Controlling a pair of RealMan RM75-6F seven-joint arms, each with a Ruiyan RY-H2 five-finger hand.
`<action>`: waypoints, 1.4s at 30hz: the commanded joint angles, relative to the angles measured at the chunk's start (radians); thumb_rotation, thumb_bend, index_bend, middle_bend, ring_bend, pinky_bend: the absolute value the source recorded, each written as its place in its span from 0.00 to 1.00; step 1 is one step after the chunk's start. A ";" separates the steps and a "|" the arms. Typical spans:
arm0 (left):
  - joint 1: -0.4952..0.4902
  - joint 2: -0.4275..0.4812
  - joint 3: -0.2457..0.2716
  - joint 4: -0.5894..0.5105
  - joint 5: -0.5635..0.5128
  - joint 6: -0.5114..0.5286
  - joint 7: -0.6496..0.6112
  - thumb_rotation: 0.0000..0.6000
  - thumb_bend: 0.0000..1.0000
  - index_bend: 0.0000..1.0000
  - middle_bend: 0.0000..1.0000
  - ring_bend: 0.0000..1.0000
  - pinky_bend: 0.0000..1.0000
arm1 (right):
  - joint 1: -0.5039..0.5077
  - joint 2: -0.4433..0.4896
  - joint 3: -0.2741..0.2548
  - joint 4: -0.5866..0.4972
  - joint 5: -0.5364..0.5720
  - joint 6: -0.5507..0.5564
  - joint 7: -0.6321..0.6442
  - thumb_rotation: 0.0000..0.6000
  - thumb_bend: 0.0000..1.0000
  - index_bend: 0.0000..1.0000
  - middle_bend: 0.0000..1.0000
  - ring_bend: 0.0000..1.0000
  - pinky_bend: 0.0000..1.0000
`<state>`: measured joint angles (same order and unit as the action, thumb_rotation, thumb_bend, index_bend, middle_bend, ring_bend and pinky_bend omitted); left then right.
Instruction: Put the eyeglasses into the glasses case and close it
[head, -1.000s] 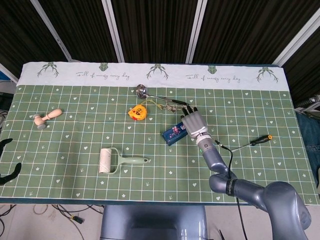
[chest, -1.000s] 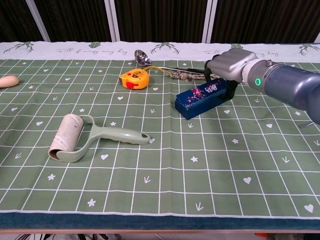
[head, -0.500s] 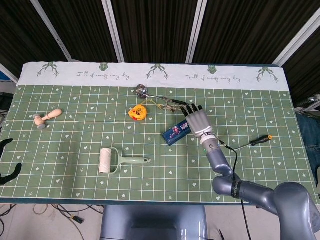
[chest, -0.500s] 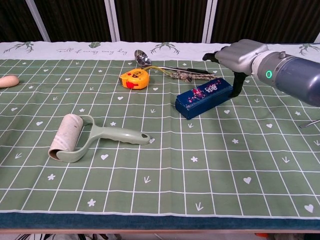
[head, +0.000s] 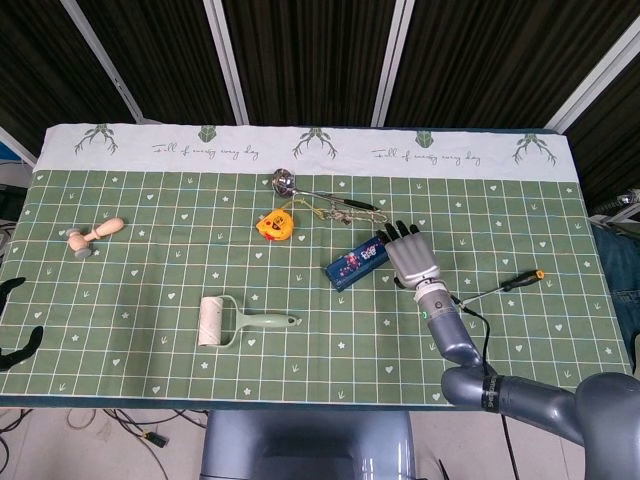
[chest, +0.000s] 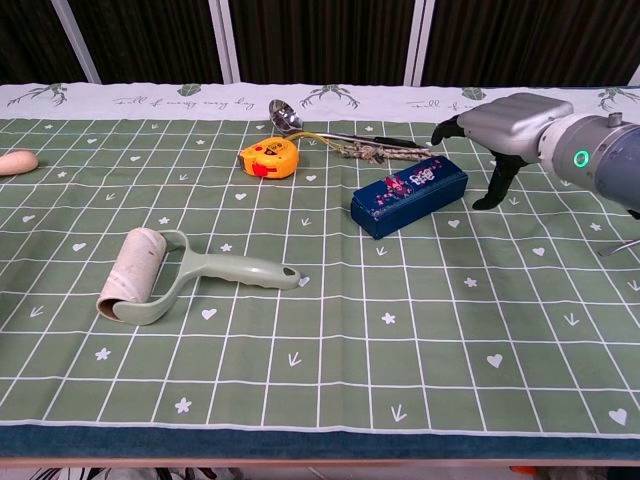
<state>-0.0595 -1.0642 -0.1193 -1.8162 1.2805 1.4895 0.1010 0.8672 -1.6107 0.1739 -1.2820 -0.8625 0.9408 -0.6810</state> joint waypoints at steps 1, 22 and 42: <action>0.000 0.001 0.000 0.000 -0.003 -0.002 0.000 1.00 0.31 0.19 0.00 0.00 0.00 | -0.001 -0.006 -0.005 0.007 -0.003 -0.002 0.003 1.00 0.28 0.19 0.15 0.12 0.22; 0.000 0.001 0.000 0.002 -0.003 -0.003 -0.002 1.00 0.31 0.19 0.00 0.00 0.00 | 0.005 -0.042 -0.020 0.060 -0.011 -0.035 0.004 1.00 0.29 0.21 0.15 0.13 0.22; 0.001 0.005 0.000 -0.001 0.004 -0.001 -0.010 1.00 0.31 0.19 0.00 0.00 0.00 | -0.007 0.053 0.023 -0.073 -0.041 0.065 -0.016 1.00 0.30 0.18 0.15 0.12 0.22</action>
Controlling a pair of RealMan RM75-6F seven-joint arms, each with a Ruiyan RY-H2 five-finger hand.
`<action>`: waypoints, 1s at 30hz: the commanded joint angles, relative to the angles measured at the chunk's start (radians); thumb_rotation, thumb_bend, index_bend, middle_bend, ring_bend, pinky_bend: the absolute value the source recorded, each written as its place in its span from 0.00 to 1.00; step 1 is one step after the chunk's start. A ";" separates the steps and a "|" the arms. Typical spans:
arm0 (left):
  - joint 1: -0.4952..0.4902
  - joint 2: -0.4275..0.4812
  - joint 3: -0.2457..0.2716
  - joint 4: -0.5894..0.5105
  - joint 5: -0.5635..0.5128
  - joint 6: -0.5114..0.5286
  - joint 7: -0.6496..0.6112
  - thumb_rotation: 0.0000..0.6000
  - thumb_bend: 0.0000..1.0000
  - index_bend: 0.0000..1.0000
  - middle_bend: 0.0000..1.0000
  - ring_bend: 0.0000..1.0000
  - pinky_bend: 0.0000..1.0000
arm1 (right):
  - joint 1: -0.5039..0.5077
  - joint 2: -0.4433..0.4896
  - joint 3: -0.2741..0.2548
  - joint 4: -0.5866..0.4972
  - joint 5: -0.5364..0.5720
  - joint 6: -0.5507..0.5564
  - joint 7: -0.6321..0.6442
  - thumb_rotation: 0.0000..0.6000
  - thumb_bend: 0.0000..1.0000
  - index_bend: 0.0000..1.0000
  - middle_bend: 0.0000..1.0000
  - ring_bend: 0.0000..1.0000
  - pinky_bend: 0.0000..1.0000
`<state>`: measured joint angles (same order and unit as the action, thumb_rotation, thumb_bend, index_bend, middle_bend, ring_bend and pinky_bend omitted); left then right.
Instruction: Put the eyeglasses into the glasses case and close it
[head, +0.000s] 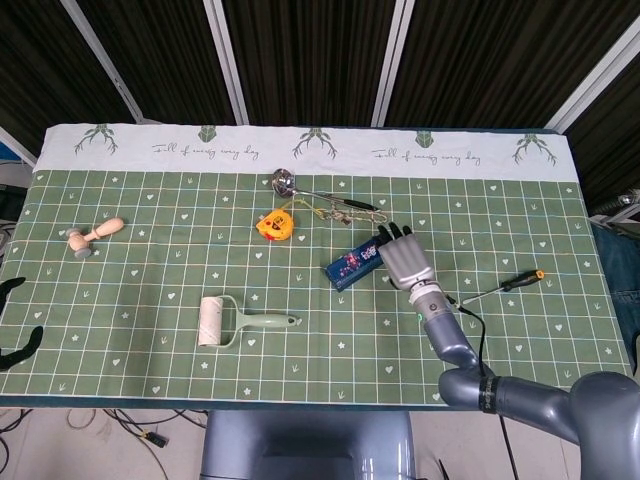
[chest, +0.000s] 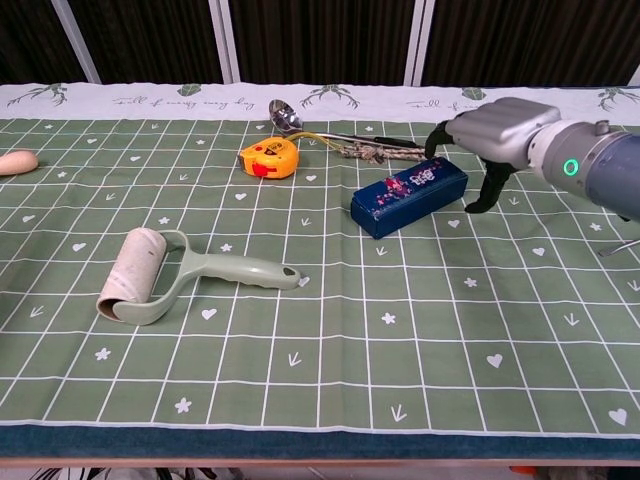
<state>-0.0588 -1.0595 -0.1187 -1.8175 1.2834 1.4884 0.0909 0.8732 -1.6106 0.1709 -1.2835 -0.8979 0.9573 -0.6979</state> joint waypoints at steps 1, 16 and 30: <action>0.000 0.000 0.000 0.000 0.002 0.001 0.001 1.00 0.31 0.19 0.00 0.00 0.00 | -0.024 0.083 0.039 -0.110 -0.008 0.076 0.008 1.00 0.30 0.17 0.15 0.12 0.22; 0.001 -0.006 0.001 0.004 0.013 0.010 0.001 1.00 0.31 0.12 0.00 0.00 0.00 | -0.340 0.439 -0.044 -0.586 -0.144 0.432 0.155 1.00 0.22 0.14 0.13 0.13 0.22; 0.000 -0.012 0.011 0.020 0.050 0.018 0.006 1.00 0.31 0.08 0.00 0.00 0.00 | -0.755 0.442 -0.294 -0.516 -0.492 0.791 0.368 1.00 0.14 0.14 0.12 0.13 0.22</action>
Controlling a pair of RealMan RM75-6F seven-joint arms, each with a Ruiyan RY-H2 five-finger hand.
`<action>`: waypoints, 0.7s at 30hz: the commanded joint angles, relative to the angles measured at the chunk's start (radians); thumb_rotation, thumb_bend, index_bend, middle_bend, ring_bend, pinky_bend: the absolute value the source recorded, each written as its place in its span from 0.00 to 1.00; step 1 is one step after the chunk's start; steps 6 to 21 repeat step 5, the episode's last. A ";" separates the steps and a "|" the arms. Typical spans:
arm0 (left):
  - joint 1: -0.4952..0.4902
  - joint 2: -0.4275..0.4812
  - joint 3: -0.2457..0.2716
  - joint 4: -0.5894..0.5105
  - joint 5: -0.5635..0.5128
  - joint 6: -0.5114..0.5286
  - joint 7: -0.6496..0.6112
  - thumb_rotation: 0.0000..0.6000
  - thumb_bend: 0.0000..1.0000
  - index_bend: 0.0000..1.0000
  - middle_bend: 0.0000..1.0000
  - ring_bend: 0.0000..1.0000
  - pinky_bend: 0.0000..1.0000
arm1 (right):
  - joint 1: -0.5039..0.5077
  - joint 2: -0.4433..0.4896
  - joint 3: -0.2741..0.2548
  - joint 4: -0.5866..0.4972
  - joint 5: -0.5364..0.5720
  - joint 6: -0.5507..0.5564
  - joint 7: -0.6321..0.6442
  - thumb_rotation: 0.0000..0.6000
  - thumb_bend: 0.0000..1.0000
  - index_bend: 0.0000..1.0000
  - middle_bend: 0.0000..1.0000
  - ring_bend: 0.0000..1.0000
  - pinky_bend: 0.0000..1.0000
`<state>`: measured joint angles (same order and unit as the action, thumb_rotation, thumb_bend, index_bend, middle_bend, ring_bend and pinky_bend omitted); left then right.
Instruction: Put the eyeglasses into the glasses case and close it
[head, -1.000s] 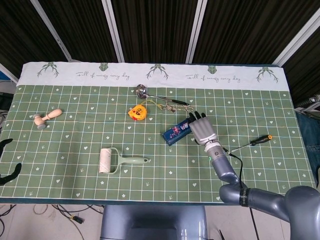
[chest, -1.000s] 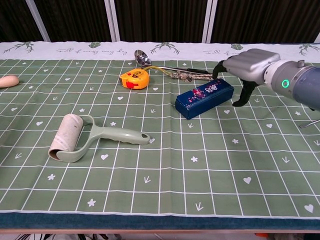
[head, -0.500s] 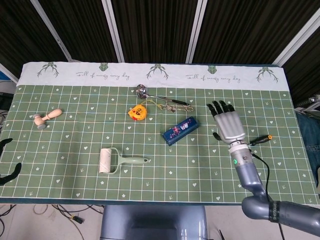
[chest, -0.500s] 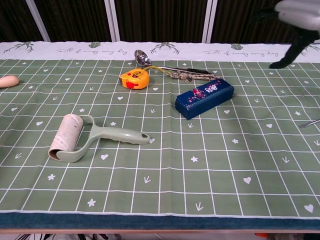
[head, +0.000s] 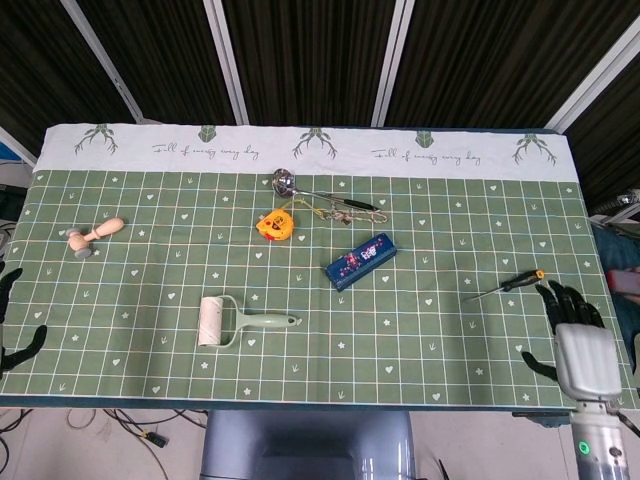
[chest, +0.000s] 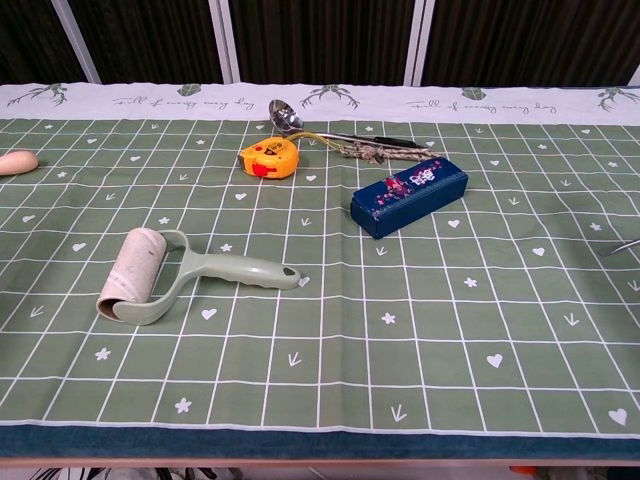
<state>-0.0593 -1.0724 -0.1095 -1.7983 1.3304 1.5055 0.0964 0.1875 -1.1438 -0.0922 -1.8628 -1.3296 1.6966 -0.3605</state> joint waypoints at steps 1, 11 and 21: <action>0.000 0.001 0.003 0.002 0.006 0.000 0.001 1.00 0.31 0.08 0.00 0.00 0.00 | -0.077 -0.035 -0.026 0.078 -0.068 0.057 0.031 1.00 0.14 0.14 0.12 0.13 0.22; -0.001 0.003 0.006 0.006 0.009 -0.005 0.002 1.00 0.31 0.08 0.00 0.00 0.00 | -0.092 -0.057 -0.016 0.116 -0.091 0.062 0.034 1.00 0.14 0.14 0.12 0.13 0.22; -0.001 0.003 0.006 0.006 0.009 -0.005 0.002 1.00 0.31 0.08 0.00 0.00 0.00 | -0.092 -0.057 -0.016 0.116 -0.091 0.062 0.034 1.00 0.14 0.14 0.12 0.13 0.22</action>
